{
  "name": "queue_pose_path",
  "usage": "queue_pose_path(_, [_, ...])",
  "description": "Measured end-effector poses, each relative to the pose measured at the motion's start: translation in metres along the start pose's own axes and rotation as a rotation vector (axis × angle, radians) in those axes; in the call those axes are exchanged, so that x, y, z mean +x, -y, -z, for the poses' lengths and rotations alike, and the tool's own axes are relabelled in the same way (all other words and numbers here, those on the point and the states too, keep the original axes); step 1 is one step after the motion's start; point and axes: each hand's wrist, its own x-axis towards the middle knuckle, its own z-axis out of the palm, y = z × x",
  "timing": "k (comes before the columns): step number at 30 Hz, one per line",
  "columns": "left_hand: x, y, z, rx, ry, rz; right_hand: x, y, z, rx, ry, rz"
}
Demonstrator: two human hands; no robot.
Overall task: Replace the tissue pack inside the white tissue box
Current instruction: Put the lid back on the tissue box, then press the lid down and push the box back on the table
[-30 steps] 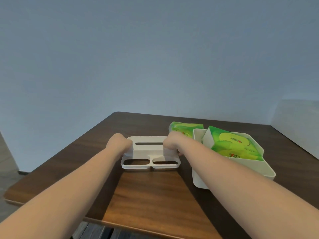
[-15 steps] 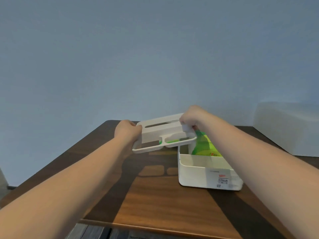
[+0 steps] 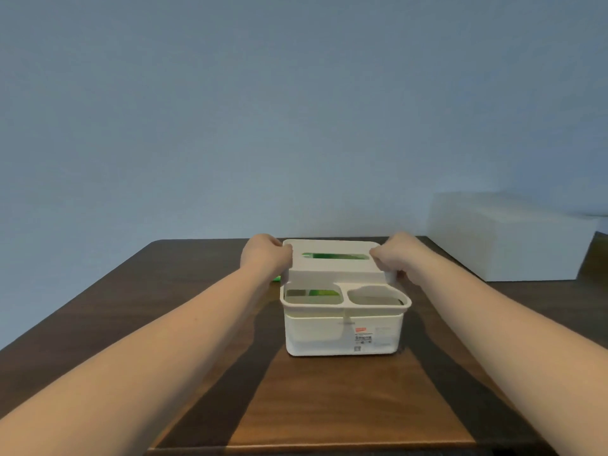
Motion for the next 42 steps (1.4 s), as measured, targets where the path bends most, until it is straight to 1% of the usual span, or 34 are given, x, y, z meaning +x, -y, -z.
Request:
queue_pose_path(3, [-0.001, -0.002, -0.013, 0.053, 0.038, 0.01, 0.008, -0.012, -0.001, 0.004, 0.001, -0.014])
queue_pose_path(8, [0.001, 0.008, -0.021, 0.119, 0.032, 0.034, 0.017, -0.018, -0.008, 0.015, 0.015, -0.027])
queue_pose_path(11, [0.005, 0.009, -0.023, 0.095, 0.011, 0.059, 0.021, -0.02, -0.013, 0.008, 0.017, -0.025])
queue_pose_path(19, [0.012, 0.02, -0.033, -0.025, -0.008, 0.098, 0.028, -0.02, -0.02, -0.024, -0.045, 0.006])
queue_pose_path(23, [0.015, 0.021, -0.035, -0.047, 0.024, 0.107, 0.032, -0.02, -0.022, -0.025, -0.041, -0.001])
queue_pose_path(25, [0.016, 0.021, -0.036, -0.051, 0.057, 0.115, 0.035, -0.021, -0.024, -0.011, -0.009, -0.004])
queue_pose_path(29, [0.024, 0.026, -0.041, -0.133, 0.049, 0.134, 0.044, -0.021, -0.029, -0.03, 0.032, 0.01])
queue_pose_path(34, [0.032, 0.026, -0.043, -0.156, 0.056, 0.129, 0.051, -0.018, -0.033, -0.063, 0.03, 0.023])
queue_pose_path(38, [0.03, 0.027, -0.042, -0.109, 0.057, 0.135, 0.051, -0.019, -0.036, -0.106, -0.005, 0.041])
queue_pose_path(42, [0.022, 0.026, -0.04, -0.155, 0.076, 0.179, 0.043, -0.024, -0.035, -0.114, 0.018, 0.03])
